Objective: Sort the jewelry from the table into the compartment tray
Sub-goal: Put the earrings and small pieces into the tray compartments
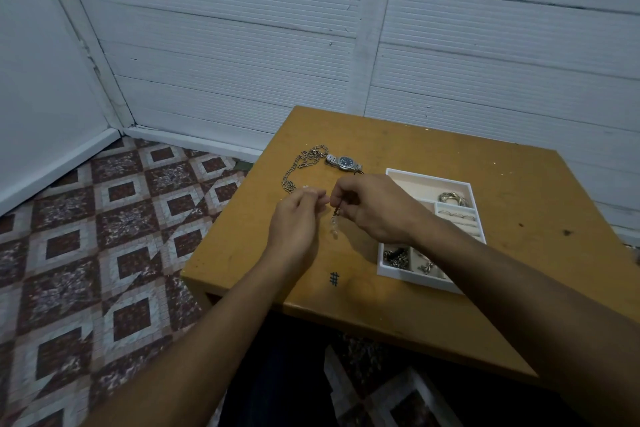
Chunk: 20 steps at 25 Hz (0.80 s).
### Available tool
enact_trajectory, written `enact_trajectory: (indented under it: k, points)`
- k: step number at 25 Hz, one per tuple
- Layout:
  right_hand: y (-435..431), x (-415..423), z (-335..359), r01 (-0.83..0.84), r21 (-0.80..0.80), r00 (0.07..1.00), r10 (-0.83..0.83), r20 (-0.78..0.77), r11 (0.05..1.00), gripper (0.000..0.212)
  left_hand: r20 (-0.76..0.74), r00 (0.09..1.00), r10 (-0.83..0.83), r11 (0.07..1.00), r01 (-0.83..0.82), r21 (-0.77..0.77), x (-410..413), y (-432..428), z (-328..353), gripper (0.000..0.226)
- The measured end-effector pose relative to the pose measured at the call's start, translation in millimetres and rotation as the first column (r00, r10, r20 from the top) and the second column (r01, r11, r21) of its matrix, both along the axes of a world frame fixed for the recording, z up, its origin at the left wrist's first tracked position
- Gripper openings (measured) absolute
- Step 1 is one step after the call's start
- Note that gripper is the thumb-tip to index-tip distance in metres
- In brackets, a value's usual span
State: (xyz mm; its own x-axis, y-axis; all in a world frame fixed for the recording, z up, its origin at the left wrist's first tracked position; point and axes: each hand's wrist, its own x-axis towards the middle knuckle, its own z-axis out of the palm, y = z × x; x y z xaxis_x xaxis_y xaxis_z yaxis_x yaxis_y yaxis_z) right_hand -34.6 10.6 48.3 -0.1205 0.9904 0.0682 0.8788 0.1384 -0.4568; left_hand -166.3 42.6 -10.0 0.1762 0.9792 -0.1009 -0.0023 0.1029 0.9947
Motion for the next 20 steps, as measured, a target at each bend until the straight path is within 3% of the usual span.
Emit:
enact_trajectory:
  k: [11, 15, 20]
  points:
    - [-4.3, 17.0, 9.9, 0.064, 0.022, 0.998, -0.064, -0.011, 0.998, 0.016, 0.260, 0.959, -0.112, 0.971, 0.162, -0.179, 28.0, -9.5, -0.1, 0.041]
    - [-5.2, 22.4, 10.7, 0.101, 0.057, 0.995, -0.099, -0.030, 0.993, 0.016, 0.441, 0.894, -0.078, 0.916, 0.239, -0.323, 30.1, -9.5, 0.6, 0.044]
    - [-7.2, 32.8, 7.1, 0.118, 0.064, 0.993, -0.117, -0.024, 0.991, 0.015, 0.515, 0.853, -0.081, 0.843, 0.335, -0.422, 31.5, -9.7, 6.7, 0.043]
